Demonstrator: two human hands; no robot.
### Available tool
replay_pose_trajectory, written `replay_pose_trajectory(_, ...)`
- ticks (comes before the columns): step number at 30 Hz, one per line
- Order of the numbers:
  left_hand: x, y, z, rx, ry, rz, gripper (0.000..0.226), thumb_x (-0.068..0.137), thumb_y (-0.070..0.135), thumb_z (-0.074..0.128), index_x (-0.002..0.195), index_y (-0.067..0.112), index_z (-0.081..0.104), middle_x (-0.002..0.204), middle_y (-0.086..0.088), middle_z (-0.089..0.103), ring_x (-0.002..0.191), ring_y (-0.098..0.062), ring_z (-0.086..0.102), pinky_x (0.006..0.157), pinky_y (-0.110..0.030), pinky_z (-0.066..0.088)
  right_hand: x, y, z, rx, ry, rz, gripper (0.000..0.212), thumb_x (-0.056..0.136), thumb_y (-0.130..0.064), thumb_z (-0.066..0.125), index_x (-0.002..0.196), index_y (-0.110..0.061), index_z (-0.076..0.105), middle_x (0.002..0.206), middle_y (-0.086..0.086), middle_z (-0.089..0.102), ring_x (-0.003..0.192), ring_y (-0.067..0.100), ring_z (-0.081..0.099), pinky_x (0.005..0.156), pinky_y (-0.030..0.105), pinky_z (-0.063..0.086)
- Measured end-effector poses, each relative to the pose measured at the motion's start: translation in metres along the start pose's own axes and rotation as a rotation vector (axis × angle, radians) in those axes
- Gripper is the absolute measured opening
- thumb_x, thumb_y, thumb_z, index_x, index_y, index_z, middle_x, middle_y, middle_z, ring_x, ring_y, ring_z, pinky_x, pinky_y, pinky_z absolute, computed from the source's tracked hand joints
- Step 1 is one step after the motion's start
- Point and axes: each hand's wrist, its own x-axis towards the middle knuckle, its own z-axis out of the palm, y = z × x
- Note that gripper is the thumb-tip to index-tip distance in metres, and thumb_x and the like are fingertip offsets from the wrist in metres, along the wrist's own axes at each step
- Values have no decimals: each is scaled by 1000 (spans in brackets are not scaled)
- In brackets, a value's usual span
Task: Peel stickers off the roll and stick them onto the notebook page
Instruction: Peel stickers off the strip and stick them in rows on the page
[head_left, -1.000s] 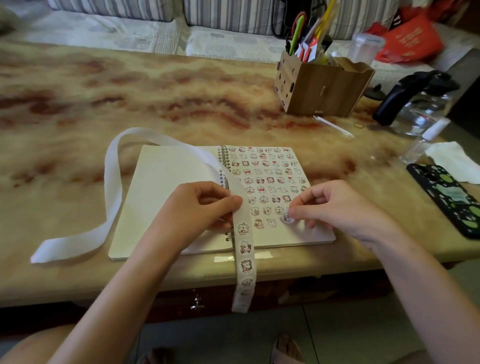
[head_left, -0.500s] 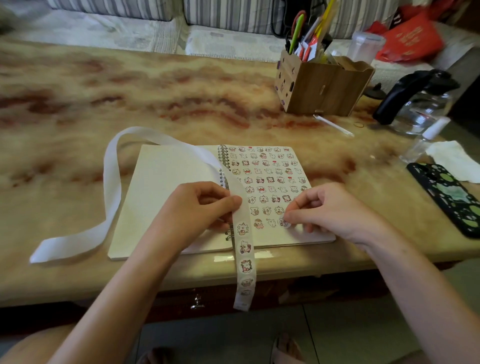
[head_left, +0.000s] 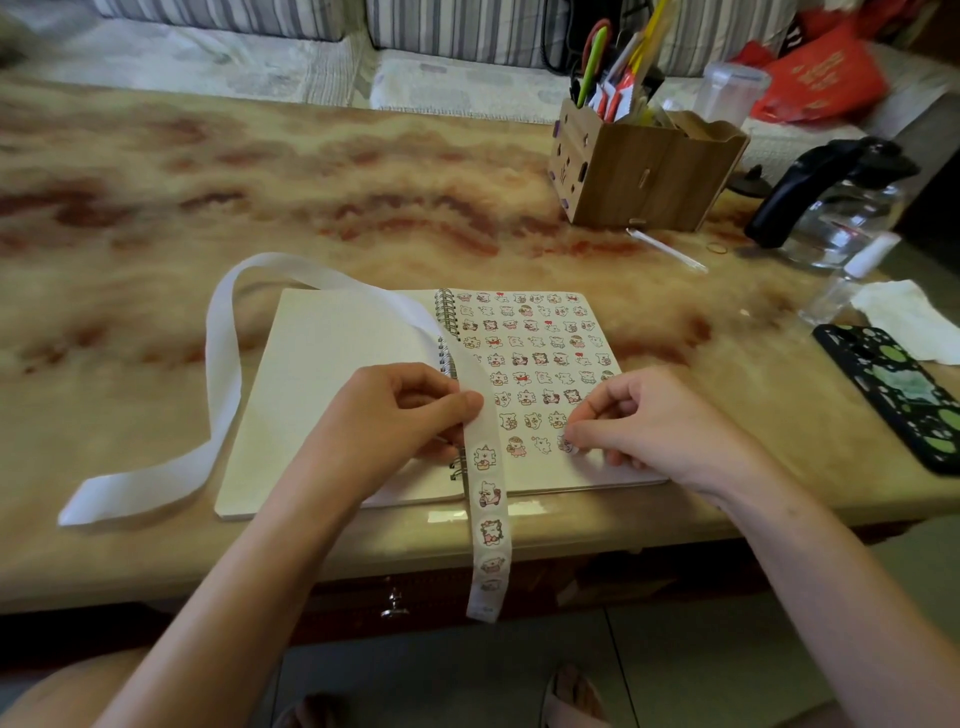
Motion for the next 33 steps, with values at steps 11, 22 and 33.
replay_pose_trajectory(11, 1, -1, 0, -3, -4, -3, 7, 81, 10, 70, 77, 5, 67, 73, -15, 73, 63, -19, 67, 61, -23, 58, 3, 7, 1, -59, 17, -74, 9, 73, -14, 79, 72, -13, 70, 57, -8, 59, 52, 4, 48, 52, 23, 36)
replay_pose_trajectory(22, 0, 0, 0, 13, -3, -4, 8, 82, 10, 69, 78, 4, 67, 70, -11, 73, 59, -15, 67, 60, -21, 58, 8, 7, -1, -123, -24, -82, 23, 76, -16, 77, 78, -19, 55, 61, -6, 52, 52, 7, 45, 45, 20, 34)
replay_pose_trajectory(33, -2, 0, 2, 30, 14, 9, 8, 82, 11, 69, 76, 6, 67, 68, -8, 73, 58, -12, 67, 60, -19, 57, 5, 12, 0, -39, 7, -77, 30, 71, -25, 82, 87, -12, 59, 61, -4, 55, 47, 6, 48, 49, 23, 40)
